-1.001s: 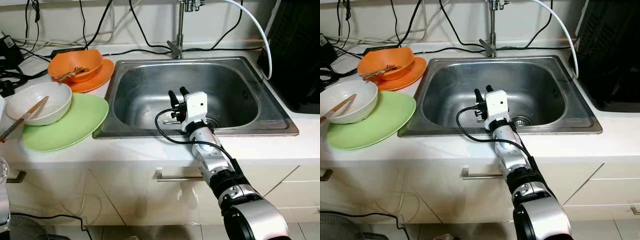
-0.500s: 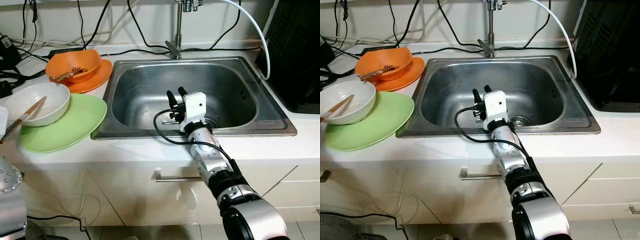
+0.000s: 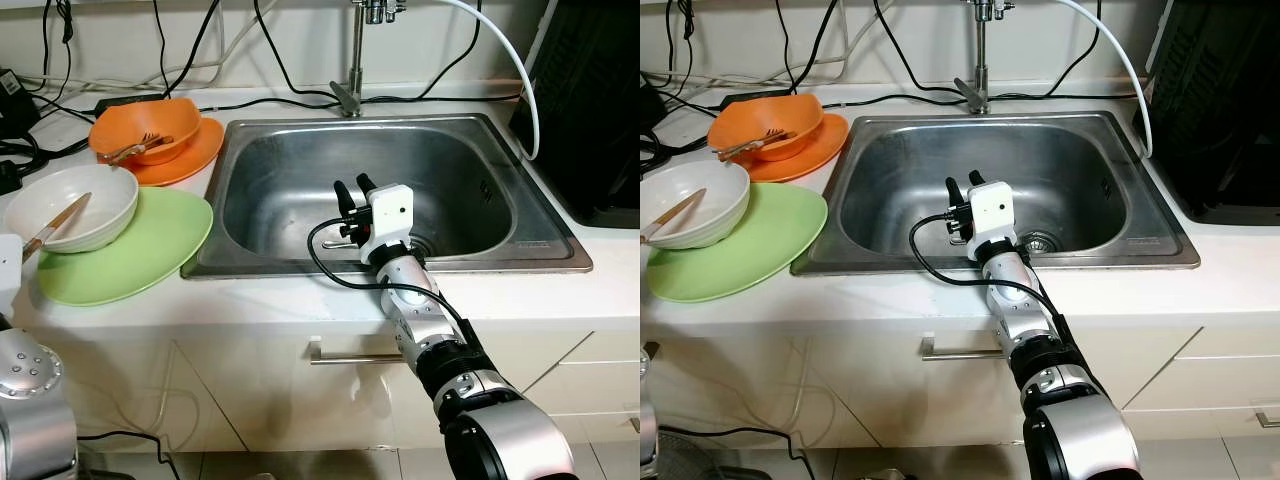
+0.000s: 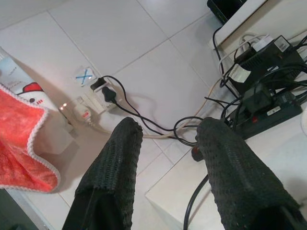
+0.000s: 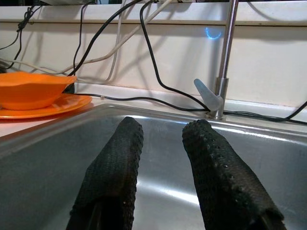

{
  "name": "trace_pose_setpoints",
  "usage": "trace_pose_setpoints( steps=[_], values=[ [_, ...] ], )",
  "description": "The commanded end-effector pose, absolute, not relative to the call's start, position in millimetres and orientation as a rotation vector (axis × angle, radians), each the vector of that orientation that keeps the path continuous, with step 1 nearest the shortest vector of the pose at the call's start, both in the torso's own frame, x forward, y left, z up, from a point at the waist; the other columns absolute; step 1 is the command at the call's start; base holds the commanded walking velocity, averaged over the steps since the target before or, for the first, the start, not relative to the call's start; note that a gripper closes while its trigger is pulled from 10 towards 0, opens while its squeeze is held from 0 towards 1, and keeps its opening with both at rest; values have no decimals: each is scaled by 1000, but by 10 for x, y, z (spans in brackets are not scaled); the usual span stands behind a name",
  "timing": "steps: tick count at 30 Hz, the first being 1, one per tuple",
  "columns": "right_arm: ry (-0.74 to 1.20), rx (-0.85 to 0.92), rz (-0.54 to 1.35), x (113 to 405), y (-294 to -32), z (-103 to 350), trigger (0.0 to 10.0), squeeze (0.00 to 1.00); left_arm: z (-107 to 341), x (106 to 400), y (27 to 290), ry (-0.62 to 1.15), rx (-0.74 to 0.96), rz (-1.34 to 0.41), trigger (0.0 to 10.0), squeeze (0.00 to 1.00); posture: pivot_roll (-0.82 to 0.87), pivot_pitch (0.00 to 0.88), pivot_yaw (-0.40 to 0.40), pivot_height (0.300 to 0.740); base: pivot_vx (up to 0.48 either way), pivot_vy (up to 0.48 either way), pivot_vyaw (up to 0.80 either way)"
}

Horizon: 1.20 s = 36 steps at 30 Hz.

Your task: Kitchen organization

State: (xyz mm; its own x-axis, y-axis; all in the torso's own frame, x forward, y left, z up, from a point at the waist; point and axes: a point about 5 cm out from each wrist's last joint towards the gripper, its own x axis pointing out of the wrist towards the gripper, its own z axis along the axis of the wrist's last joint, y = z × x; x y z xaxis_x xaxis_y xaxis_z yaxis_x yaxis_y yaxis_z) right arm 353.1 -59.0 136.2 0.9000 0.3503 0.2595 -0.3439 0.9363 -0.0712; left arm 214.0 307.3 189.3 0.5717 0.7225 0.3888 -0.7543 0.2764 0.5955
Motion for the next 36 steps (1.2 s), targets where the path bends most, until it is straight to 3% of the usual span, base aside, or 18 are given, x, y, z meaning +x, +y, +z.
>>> trace_pose_setpoints(
  steps=[1, 16, 26, 36],
  values=[
    [-191, -5, 354, 3465, -605, 1155, 10000, 0, 1919, 2137, 3051, -61, 812, 1011, 10000, 0, 299, 42, 81, 740, 0, 0, 0],
    [-198, -3, 341, 3474, -629, 1168, 10000, 0, 1954, 2216, 2931, -80, 753, 973, 10000, 0, 291, 45, 84, 740, 0, 0, 0],
    [-204, -3, 333, 3479, -651, 1177, 10000, 0, 2124, 2319, 2870, -205, 715, 932, 10000, 0, 284, 35, 83, 740, 0, 0, 0],
    [-200, -2, 343, 3477, -630, 1175, 10000, 0, 2132, 2184, 3076, -162, 735, 1048, 10000, 0, 295, 32, 78, 740, 0, 0, 0]
  ],
)
